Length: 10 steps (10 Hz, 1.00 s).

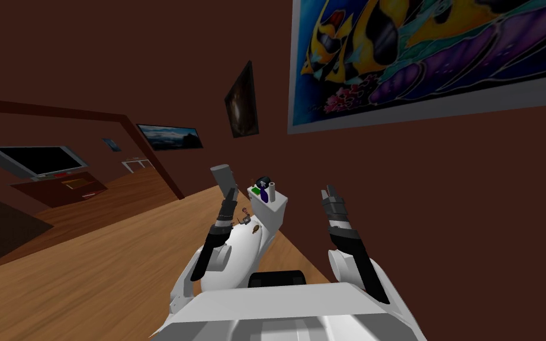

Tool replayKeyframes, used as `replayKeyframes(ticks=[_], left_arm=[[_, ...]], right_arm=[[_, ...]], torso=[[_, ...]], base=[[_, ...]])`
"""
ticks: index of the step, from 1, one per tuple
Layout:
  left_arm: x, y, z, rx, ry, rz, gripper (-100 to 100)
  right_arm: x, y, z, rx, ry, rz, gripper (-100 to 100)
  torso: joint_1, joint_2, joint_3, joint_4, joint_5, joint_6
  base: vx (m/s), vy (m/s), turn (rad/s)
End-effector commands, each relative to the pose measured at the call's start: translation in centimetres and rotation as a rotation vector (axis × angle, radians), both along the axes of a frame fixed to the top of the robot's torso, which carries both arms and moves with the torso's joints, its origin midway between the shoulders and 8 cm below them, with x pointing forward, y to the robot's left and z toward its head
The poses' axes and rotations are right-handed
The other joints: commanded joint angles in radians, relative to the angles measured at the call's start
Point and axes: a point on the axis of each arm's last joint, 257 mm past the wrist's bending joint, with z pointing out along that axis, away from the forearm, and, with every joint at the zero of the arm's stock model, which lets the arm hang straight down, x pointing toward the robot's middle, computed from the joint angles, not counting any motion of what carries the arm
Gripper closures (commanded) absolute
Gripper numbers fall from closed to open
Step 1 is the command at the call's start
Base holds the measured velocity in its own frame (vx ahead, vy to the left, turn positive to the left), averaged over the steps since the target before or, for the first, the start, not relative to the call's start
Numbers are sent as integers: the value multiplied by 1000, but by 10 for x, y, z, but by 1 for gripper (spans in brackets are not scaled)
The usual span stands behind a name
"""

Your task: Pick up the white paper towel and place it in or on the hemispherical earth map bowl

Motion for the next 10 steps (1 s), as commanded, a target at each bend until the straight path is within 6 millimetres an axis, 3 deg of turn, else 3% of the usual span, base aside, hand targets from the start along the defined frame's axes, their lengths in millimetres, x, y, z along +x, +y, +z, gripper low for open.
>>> replayKeyframes(ticks=[1,3,6,10], left_arm=[[0,0,0,0,0,0,-100],[0,0,0,0,0,0,-100],[18,-10,-50,123,138,-24,-100],[30,-12,-96,243,252,-36,-100]], right_arm=[[0,0,0,0,0,0,0],[0,0,0,0,0,0,0],[0,0,0,0,0,0,0],[0,0,0,0,0,0,0]], torso=[[0,0,0,0,0,0],[-1,-1,0,0,0,0],[-2,1,0,0,0,0],[-1,1,1,0,0,0]], base=[[0,0,0],[5,-6,20],[-25,-28,-66],[-30,-18,-53]])
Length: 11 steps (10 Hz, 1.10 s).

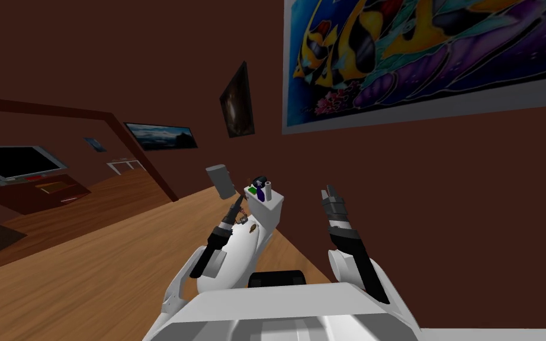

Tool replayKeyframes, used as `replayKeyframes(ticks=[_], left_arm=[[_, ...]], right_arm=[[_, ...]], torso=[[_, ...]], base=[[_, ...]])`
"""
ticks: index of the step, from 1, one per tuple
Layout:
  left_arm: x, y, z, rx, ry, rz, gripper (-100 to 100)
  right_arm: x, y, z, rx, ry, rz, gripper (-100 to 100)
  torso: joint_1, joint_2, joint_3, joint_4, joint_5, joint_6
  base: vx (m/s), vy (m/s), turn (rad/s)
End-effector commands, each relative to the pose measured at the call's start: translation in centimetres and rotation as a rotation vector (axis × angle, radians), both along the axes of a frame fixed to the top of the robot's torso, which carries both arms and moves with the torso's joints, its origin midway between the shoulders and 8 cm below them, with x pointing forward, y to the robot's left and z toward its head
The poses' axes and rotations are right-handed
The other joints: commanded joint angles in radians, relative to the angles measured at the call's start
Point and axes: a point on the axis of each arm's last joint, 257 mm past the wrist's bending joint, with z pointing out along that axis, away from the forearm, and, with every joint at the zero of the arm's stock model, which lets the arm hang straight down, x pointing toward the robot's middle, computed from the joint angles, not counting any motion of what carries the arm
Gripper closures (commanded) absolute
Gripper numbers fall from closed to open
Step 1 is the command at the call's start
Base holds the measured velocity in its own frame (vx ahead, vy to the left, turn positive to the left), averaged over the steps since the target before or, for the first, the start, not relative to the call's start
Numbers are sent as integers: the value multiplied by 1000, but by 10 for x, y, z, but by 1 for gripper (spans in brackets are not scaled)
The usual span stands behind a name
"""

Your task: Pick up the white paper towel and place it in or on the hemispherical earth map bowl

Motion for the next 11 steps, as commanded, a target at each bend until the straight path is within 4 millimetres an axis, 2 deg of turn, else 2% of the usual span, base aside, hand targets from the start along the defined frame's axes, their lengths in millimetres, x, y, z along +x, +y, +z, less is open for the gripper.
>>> replayKeyframes(ticks=[1,7,11], left_arm=[[4,-2,-11,21,18,-2,-100],[15,7,-78,212,169,-13,-100],[18,16,-110,338,231,-21,-100]], right_arm=[[0,0,0,0,0,0,0],[0,0,0,0,0,0,0],[0,0,0,0,0,0,0]], torso=[[0,0,0,0,0,0],[-1,-1,-1,0,0,0],[-1,-1,-1,0,0,0]], base=[[-12,-17,-14],[-4,-33,-72],[-8,-36,-83]])
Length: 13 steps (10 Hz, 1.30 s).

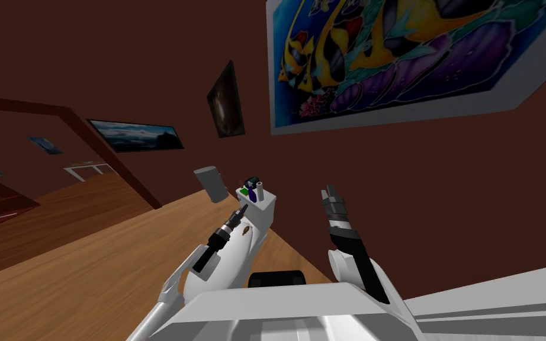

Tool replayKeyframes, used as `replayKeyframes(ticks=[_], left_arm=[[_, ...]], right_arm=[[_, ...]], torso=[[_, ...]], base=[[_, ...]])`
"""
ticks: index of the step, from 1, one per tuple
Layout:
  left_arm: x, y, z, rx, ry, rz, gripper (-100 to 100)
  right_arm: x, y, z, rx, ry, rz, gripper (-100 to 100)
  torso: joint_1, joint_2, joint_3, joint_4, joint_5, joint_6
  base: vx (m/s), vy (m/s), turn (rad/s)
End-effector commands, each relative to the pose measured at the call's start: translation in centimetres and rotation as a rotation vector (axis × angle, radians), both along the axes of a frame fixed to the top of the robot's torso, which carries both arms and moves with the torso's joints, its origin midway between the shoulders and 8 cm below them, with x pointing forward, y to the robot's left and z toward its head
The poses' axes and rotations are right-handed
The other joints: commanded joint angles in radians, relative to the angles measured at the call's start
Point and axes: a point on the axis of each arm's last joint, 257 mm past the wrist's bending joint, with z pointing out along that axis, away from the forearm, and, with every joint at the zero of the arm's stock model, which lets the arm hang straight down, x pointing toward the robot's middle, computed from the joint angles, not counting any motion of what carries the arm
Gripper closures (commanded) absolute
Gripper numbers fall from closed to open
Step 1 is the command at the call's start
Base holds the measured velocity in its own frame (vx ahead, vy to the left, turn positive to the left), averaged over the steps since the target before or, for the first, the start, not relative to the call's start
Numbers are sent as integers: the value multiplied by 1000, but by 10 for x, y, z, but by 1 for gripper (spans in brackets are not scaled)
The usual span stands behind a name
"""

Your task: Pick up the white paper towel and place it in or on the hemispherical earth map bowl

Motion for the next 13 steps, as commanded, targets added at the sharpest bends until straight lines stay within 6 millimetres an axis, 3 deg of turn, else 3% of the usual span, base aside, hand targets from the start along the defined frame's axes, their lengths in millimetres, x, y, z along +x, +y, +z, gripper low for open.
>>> replayKeyframes(ticks=[1,5,13], left_arm=[[0,4,-9,53,16,-9,-100],[4,14,-20,229,16,-52,-100],[17,35,-10,529,-50,-125,-100]], right_arm=[[0,0,0,0,0,0,0],[0,0,0,0,0,0,0],[0,0,0,0,0,0,0]], torso=[[0,0,0,0,0,0],[2,-2,-1,0,0,0],[3,-4,-2,-1,1,0]], base=[[-7,-31,-99],[18,-15,-112],[40,12,-92]])
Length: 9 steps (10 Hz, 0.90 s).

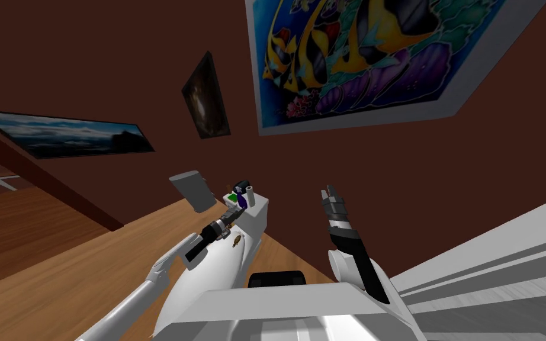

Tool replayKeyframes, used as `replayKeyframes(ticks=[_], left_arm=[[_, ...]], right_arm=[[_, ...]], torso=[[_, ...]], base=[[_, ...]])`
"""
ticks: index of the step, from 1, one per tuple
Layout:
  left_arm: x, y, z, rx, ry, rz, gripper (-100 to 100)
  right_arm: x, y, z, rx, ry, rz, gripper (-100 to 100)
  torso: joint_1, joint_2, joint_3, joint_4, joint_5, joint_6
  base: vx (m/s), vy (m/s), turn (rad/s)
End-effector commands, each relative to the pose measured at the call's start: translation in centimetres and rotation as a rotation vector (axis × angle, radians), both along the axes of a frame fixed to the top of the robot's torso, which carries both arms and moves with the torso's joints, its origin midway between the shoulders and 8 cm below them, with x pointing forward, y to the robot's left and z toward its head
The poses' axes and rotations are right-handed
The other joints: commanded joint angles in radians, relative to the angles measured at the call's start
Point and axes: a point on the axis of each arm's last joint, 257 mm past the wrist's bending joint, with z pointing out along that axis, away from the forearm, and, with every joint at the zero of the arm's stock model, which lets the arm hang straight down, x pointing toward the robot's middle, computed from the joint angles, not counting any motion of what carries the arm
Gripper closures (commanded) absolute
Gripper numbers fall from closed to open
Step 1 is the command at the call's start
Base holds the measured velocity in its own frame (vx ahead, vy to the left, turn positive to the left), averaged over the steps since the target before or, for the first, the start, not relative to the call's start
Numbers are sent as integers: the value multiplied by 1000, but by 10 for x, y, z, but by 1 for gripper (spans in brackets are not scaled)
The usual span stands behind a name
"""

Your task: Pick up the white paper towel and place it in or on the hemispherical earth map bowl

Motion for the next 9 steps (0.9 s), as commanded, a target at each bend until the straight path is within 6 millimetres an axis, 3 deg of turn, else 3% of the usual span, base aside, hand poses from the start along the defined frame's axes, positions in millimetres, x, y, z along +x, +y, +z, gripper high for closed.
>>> replayKeyframes(ticks=[1,3,5,6,7,8,9], left_arm=[[4,4,4,54,-17,-16,-100],[9,8,13,128,-49,-42,-100],[15,7,24,165,-80,-60,-100],[14,8,19,155,-68,-53,-100],[14,8,20,158,-70,-55,0],[14,8,20,158,-70,-55,-100],[14,8,20,158,-70,-55,100]], right_arm=[[0,0,0,0,0,0,0],[0,0,0,0,0,0,0],[0,0,0,0,0,0,0],[0,0,0,0,0,0,0],[0,0,0,0,0,0,0],[0,0,0,0,0,0,0],[0,0,0,0,0,0,0]], torso=[[0,0,0,0,0,0],[0,0,0,0,0,0],[-2,-6,-3,-1,0,2],[-4,-11,-6,-1,-1,3],[-4,-8,-5,-1,-1,3],[-3,-4,-2,0,-1,3],[-3,-2,-1,0,-1,3]], base=[[57,2,-88],[78,10,-119],[171,-18,-130],[90,-12,-9],[14,-1,2],[7,-1,-1],[0,0,0]])
